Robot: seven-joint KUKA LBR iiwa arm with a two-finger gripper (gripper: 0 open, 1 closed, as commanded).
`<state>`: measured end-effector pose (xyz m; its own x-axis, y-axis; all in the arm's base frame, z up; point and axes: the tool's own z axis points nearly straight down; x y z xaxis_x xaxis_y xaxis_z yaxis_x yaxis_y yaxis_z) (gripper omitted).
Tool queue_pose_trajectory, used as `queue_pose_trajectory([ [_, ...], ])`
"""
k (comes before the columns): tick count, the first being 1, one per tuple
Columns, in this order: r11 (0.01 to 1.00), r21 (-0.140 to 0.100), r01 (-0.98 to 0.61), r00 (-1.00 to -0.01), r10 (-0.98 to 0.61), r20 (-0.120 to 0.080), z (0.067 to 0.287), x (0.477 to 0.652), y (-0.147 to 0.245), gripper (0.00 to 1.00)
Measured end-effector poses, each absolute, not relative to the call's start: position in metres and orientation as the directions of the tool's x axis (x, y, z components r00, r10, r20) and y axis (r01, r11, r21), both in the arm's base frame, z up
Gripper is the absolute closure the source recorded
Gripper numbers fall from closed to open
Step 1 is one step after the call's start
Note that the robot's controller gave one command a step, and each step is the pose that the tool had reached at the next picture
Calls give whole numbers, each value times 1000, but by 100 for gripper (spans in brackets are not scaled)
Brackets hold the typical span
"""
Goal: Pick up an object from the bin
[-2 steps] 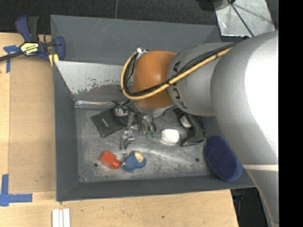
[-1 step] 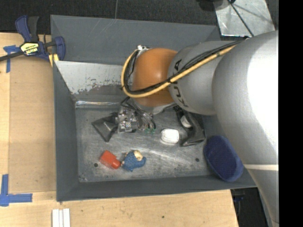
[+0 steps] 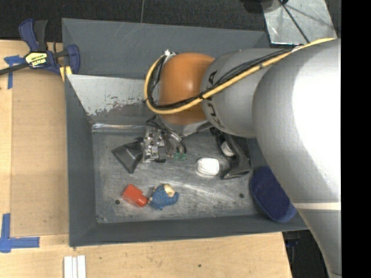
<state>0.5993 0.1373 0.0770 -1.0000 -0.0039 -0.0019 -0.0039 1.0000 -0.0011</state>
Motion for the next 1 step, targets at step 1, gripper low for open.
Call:
queue_pose_trajectory([
  [1,949,4,314,-949,314,-18,77,584,177,100],
])
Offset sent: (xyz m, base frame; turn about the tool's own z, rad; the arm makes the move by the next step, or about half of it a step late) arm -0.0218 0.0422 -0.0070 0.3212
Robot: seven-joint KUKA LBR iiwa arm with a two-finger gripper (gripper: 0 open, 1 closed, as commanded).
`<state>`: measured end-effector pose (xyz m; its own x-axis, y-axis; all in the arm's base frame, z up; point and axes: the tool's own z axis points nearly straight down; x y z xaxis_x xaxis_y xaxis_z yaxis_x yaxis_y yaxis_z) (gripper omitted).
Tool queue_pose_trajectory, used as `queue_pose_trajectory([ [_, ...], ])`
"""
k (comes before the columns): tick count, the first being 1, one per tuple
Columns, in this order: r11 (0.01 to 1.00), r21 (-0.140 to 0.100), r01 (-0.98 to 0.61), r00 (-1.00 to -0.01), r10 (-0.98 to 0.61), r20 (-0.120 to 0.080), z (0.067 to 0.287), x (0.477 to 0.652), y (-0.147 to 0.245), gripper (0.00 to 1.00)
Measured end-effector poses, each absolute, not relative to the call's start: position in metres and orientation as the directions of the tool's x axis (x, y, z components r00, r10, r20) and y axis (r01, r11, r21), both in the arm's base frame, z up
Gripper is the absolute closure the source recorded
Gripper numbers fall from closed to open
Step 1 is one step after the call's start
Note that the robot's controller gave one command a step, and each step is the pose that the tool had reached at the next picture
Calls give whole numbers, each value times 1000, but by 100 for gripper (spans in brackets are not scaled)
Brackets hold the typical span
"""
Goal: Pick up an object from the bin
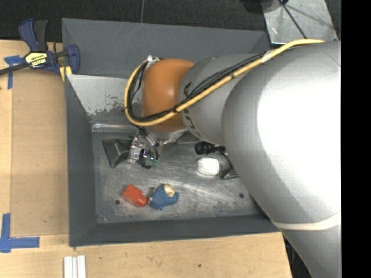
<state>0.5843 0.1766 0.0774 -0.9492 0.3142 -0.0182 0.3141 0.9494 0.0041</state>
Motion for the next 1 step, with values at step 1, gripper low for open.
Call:
queue_pose_trajectory([
  [1,953,6,303,-953,303,-10,224,590,178,100],
])
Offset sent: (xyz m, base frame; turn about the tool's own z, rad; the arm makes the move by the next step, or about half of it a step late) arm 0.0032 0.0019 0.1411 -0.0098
